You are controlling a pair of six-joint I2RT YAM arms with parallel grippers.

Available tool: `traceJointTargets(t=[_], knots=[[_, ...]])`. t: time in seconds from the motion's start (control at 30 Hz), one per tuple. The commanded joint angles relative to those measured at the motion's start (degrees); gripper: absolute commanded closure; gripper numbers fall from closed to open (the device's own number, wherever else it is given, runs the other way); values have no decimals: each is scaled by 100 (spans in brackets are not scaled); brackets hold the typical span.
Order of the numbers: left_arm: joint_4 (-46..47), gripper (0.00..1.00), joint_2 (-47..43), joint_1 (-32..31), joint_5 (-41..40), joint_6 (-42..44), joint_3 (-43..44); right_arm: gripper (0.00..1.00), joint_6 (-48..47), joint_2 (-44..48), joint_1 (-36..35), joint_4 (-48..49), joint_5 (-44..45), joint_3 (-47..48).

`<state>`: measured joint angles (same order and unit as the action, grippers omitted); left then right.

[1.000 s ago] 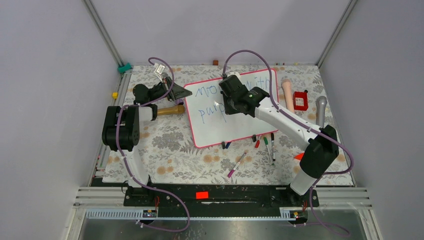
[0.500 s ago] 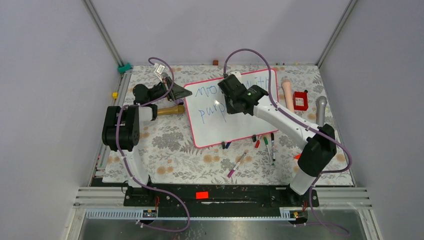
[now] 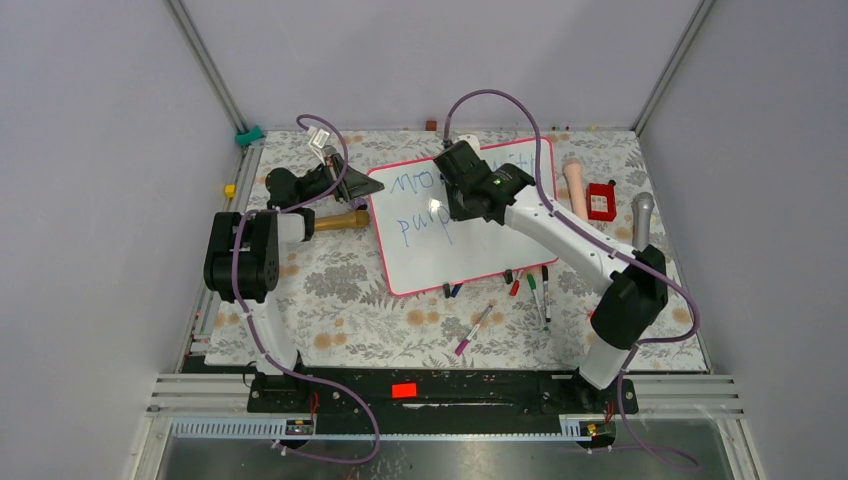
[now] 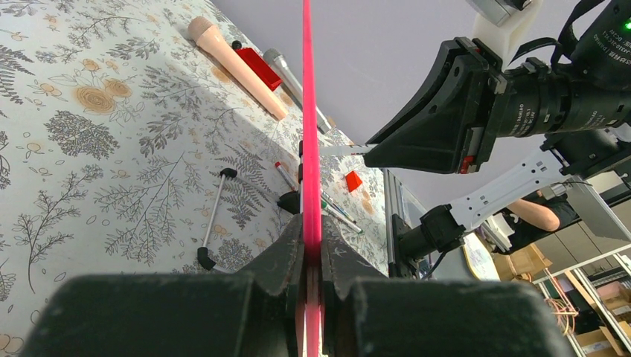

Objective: Write a sentence on the whiteboard

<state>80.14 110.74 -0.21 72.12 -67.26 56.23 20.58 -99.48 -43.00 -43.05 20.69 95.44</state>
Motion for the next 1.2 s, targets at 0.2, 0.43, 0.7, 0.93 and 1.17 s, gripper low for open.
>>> traceJointTargets(t=[0.2, 0.43, 0.7, 0.93, 1.17], knots=[[466, 100, -143, 5, 209, 38, 181, 100, -73, 962, 86, 1323, -129, -1089], [464, 100, -125, 4, 208, 29, 199, 100, -113, 1132, 200, 1215, 87, -1212], [468, 100, -137, 9, 215, 37, 178, 100, -101, 761, 252, 909, 236, -814], [468, 100, -147, 10, 207, 47, 151, 100, -83, 529, 259, 898, 141, -614], [468, 100, -153, 7, 215, 64, 139, 100, -56, 488, 258, 901, -164, -642]])
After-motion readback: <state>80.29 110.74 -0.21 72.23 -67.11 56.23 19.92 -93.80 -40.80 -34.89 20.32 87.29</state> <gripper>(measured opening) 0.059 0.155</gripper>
